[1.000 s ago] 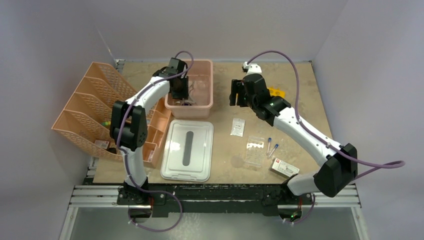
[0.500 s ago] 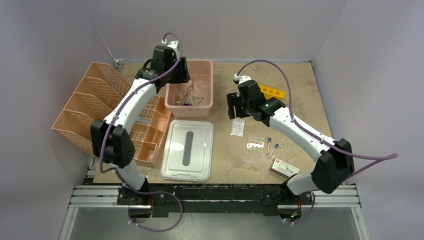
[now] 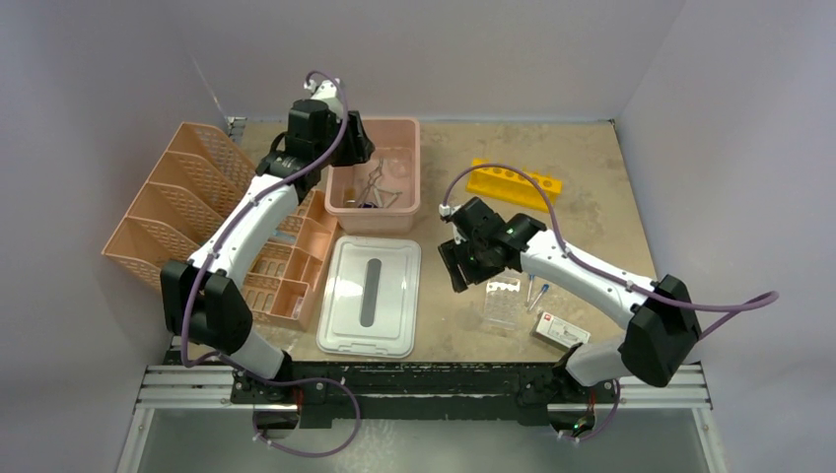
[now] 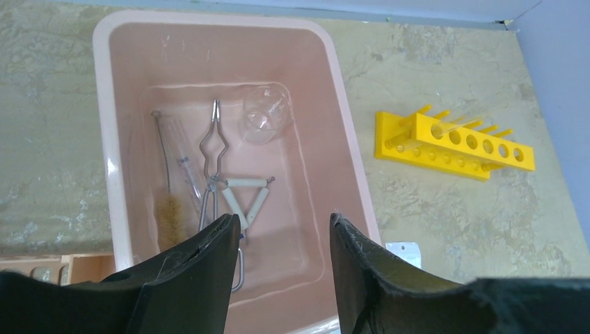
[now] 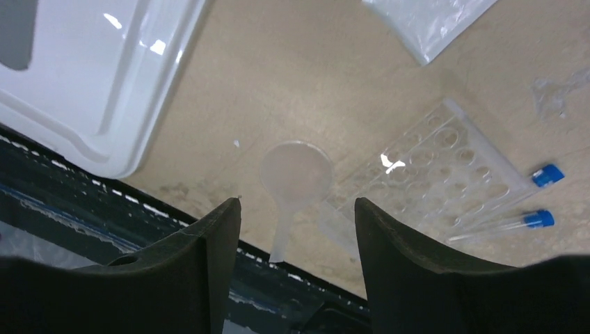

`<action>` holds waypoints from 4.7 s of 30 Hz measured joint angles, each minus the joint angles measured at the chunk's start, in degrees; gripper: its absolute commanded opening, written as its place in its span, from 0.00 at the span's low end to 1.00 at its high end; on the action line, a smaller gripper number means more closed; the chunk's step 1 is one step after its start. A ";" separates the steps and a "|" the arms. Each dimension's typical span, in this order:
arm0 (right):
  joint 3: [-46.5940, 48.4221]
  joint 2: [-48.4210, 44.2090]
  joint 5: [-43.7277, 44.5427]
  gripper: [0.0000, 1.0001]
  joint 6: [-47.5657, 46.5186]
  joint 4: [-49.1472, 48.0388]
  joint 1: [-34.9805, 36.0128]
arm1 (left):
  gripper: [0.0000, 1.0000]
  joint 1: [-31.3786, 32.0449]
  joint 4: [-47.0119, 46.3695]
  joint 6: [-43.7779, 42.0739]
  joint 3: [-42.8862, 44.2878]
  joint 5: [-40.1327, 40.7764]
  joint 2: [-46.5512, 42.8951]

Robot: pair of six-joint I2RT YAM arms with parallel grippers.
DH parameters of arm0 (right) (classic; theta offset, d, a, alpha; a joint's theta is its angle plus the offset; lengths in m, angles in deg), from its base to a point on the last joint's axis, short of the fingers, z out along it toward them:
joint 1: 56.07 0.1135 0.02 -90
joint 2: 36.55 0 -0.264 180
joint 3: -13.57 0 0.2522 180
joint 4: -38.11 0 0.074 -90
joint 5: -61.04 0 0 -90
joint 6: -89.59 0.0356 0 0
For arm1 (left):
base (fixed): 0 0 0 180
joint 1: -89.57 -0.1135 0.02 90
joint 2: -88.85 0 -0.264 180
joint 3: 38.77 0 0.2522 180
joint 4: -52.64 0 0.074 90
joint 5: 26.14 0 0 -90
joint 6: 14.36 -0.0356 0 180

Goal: Organize the chemistry lab equipment

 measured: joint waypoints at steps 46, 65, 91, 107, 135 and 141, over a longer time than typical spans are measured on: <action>-1.68 4.28 -7.39 0.15 -0.70 7.85 2.71 | 0.50 0.00 -2.45 1.84 -5.16 2.05 -4.72; 9.94 0.92 -8.76 0.00 -3.58 -0.35 -8.52 | 0.69 0.00 -6.58 5.53 -9.16 -1.05 -6.67; 24.48 11.30 -32.48 0.00 7.02 -31.61 -19.15 | 0.52 0.00 -42.27 40.00 -24.85 -18.21 -7.48; 24.92 13.68 -36.09 0.20 9.77 -33.35 -20.41 | 0.00 -0.66 -44.19 39.45 -24.50 -19.34 -5.38; 24.83 13.40 -19.89 0.65 9.86 -26.93 -22.03 | 0.00 -4.31 -4.28 12.02 -6.86 -0.24 2.91; 23.23 12.26 -17.51 0.65 9.86 -26.03 -22.08 | 0.00 1.05 1.95 6.64 -4.13 1.27 9.51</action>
